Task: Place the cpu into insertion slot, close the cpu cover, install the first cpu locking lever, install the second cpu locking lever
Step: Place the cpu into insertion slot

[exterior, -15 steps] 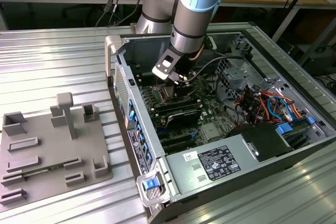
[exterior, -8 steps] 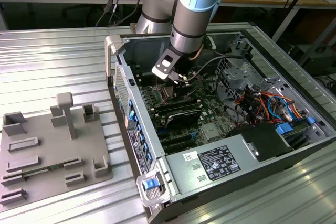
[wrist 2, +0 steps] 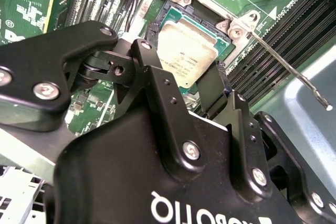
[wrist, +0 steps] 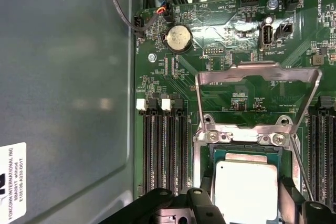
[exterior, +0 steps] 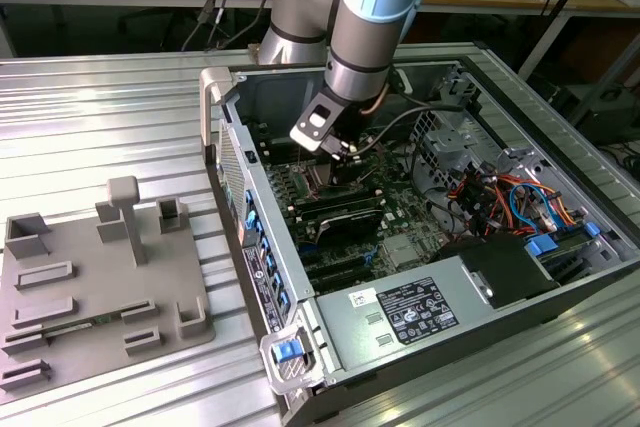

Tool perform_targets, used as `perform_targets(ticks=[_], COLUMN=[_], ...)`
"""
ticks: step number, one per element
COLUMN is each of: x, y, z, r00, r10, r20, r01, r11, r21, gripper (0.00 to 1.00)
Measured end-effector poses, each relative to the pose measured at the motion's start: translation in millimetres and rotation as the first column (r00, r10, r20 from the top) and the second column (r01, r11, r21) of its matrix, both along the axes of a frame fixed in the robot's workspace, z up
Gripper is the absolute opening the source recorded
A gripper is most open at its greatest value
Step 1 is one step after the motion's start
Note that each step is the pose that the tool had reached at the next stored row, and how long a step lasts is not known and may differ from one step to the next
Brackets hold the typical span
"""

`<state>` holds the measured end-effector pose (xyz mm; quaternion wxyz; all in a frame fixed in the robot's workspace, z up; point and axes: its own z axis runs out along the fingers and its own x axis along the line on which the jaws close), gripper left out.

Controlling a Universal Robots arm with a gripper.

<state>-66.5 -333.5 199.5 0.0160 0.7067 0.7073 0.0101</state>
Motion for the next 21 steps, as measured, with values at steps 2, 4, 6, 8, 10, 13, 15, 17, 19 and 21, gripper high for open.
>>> perform_targets(ticks=[2, 4, 6, 8, 10, 13, 15, 17, 19, 21], x=[0.0, 0.0, 0.0, 0.0, 0.1, 0.6, 0.8, 1.0, 1.4, 1.7], y=[-0.1, 0.0, 0.0, 0.0, 0.0, 0.0, 0.0, 0.0, 0.0, 0.0], z=[-0.8, -0.9, -0.9, -1.0, -1.0, -1.0, -1.0, -1.0, -0.9, -0.9], r00=[1.0000, 1.0000, 1.0000, 1.0000, 1.0000, 1.0000, 1.0000, 1.0000, 1.0000, 1.0000], r10=[0.000, 0.000, 0.000, 0.000, 0.000, 0.000, 0.000, 0.000, 0.000, 0.000], r20=[-0.0001, -0.0001, 0.0001, 0.0002, 0.0002, 0.0002, 0.0001, 0.0001, -0.0001, 0.0000], r01=[0.000, 0.000, 0.000, 0.000, 0.000, 0.000, 0.000, 0.000, 0.000, 0.000], r11=[1.0000, 1.0000, 1.0000, 1.0000, 1.0000, 1.0000, 1.0000, 1.0000, 1.0000, 1.0000], r21=[-0.0001, -0.0001, 0.0001, 0.0005, 0.0006, 0.0006, 0.0004, 0.0004, 0.0003, 0.0002], gripper=[0.55, 0.55, 0.55, 0.55, 0.55, 0.55, 0.55, 0.55, 0.55, 0.55])
